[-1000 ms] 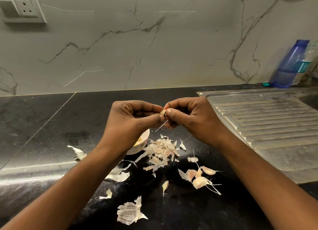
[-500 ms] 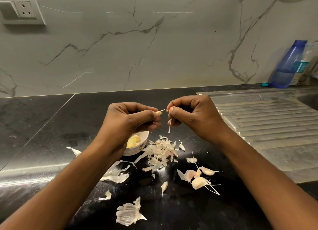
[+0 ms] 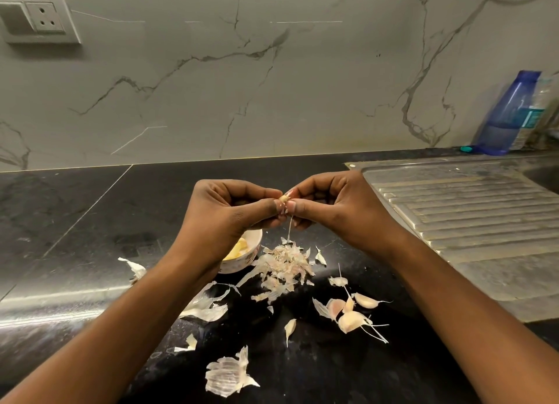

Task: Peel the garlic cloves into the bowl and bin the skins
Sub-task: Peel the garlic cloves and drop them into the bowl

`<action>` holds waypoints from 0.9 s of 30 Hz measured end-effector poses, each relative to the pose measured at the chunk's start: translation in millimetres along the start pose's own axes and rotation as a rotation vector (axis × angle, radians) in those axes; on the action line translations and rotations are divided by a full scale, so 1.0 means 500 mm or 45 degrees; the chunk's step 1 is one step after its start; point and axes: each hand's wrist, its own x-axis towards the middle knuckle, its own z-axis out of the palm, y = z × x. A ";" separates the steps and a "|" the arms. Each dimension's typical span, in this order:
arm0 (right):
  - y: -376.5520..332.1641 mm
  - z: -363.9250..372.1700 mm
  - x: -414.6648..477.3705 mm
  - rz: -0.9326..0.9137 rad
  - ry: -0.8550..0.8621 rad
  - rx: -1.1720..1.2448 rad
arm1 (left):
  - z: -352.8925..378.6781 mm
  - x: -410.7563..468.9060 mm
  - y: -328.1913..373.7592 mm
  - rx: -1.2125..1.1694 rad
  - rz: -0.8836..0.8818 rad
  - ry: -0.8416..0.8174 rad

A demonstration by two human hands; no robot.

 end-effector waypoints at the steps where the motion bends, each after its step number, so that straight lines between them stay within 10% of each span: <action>1: 0.000 0.000 0.000 -0.002 -0.002 0.009 | -0.001 0.000 0.000 0.001 0.004 -0.002; 27: 0.009 -0.003 0.004 -0.010 0.011 0.072 | -0.004 0.010 -0.023 0.210 0.280 -0.003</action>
